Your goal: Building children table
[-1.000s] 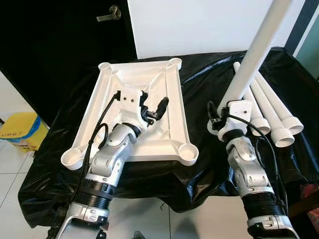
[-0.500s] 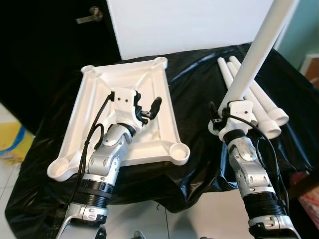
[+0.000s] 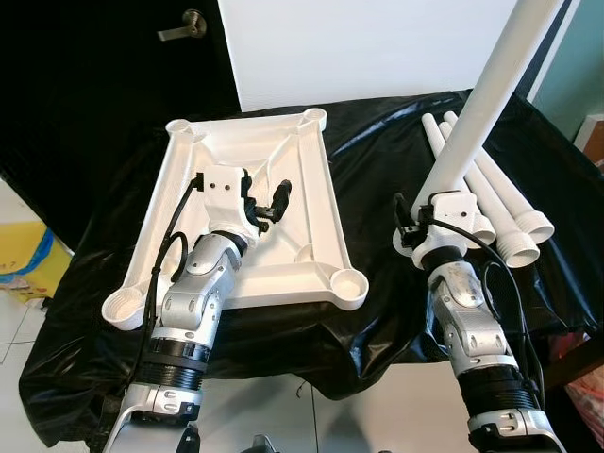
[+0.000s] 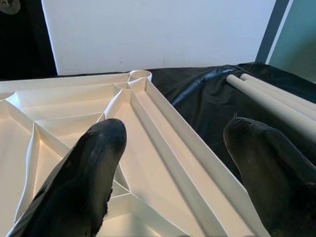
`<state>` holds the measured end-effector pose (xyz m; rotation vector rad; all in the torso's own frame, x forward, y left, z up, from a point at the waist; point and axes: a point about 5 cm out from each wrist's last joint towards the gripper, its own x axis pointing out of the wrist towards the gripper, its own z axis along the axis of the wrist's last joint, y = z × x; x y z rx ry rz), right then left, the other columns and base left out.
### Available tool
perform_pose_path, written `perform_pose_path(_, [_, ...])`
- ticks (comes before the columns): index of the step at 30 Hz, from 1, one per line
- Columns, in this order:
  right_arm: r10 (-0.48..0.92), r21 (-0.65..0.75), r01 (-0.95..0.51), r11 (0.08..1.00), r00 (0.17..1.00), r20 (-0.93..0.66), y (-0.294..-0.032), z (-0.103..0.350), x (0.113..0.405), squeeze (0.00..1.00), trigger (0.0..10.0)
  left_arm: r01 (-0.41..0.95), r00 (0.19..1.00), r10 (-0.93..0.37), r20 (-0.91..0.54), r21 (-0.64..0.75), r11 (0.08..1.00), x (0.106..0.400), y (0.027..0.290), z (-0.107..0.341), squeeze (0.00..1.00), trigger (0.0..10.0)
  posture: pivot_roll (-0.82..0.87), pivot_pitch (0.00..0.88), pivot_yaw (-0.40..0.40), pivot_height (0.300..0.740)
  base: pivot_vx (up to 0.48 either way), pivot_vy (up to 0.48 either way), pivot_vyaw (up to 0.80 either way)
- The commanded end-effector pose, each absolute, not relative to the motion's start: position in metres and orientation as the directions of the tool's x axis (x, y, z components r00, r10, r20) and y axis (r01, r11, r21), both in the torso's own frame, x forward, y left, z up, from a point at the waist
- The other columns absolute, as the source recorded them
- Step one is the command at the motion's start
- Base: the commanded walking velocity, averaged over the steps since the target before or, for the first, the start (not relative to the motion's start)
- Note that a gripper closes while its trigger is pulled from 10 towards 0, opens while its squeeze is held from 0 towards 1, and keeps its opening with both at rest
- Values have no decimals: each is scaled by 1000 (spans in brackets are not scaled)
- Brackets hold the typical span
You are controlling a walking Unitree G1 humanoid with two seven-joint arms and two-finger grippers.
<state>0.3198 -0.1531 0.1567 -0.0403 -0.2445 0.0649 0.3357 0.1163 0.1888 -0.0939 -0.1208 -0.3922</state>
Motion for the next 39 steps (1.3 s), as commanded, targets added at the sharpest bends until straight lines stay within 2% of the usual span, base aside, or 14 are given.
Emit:
perform_pose_path(1, [75,-56,-62,997,963,258,-153,158,318,0,10000,385,917,-374,137,-67,921,337,116,190,0,10000,-111,2,50,740,0,0,0])
perform_pose_path(9, [76,-37,-69,997,963,258,-151,159,318,0,10000,378,919,-366,144,-67,923,337,117,191,0,10000,-108,1,47,740,0,0,-63])
perform_pose_path(28, [68,-40,-60,997,965,255,-155,159,319,0,10000,360,928,-345,143,-99,928,339,118,191,0,10000,-116,1,42,740,0,0,-759])
perform_pose_path(39, [87,-48,-76,996,959,269,-152,161,318,0,10000,351,933,-334,131,-134,927,340,120,190,0,10000,-114,3,42,740,0,0,0])
